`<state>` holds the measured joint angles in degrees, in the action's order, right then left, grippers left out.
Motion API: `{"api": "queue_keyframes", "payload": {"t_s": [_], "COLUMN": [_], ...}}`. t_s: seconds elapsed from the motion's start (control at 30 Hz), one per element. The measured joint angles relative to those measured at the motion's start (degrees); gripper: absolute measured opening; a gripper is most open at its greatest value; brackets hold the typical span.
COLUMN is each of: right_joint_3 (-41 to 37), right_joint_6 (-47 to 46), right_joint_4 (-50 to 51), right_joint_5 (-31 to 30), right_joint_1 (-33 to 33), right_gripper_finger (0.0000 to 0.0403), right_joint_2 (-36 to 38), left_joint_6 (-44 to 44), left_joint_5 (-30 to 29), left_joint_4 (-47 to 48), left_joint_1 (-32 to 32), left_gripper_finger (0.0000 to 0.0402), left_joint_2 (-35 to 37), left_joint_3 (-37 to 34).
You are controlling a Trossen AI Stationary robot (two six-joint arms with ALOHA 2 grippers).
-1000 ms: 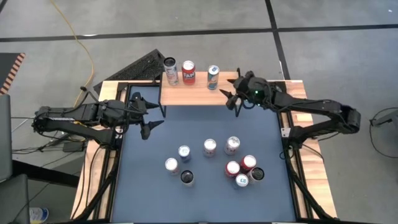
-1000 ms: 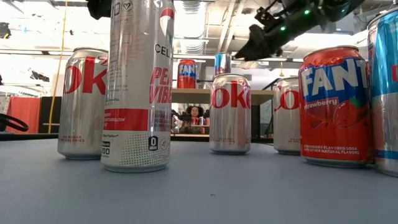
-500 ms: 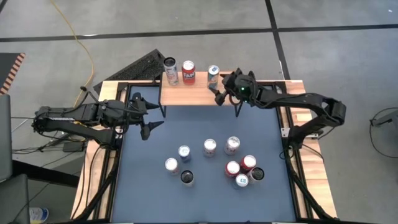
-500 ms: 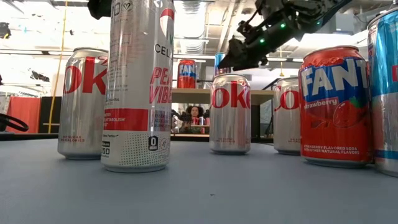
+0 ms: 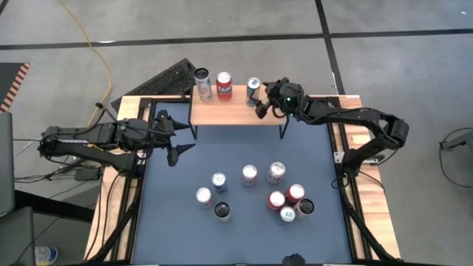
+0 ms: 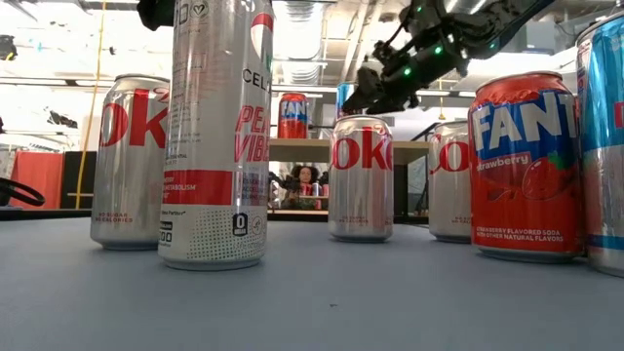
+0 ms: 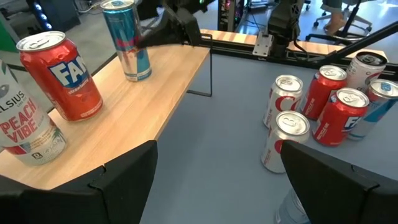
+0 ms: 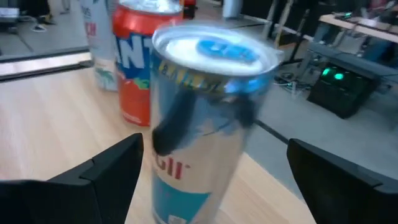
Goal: Place canned beverage on shelf
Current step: Adjust the blue soda can
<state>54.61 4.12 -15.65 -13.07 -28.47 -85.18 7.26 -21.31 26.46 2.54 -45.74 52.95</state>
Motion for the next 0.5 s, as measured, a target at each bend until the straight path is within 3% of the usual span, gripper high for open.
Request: {"api": "queue_keyframes", "payload": {"t_s": [0.37,0.5], "right_joint_3": [2.9,2.9], "right_joint_6": [0.9,0.9], "right_joint_4": [-4.7,-4.0], "right_joint_5": [1.2,0.9], "right_joint_1": [-1.9,-2.3], "right_gripper_finger": [0.0385,0.0365], "right_joint_2": [-5.2,-5.2], "left_joint_6": [1.0,0.8], "left_joint_5": [0.0,0.0], "left_joint_4": [0.1,0.2], "left_joint_1": [0.0,0.0], "left_gripper_finger": [0.0332,0.0332], "left_joint_2": [0.0,0.0], "left_joint_3": [0.0,0.0]}}
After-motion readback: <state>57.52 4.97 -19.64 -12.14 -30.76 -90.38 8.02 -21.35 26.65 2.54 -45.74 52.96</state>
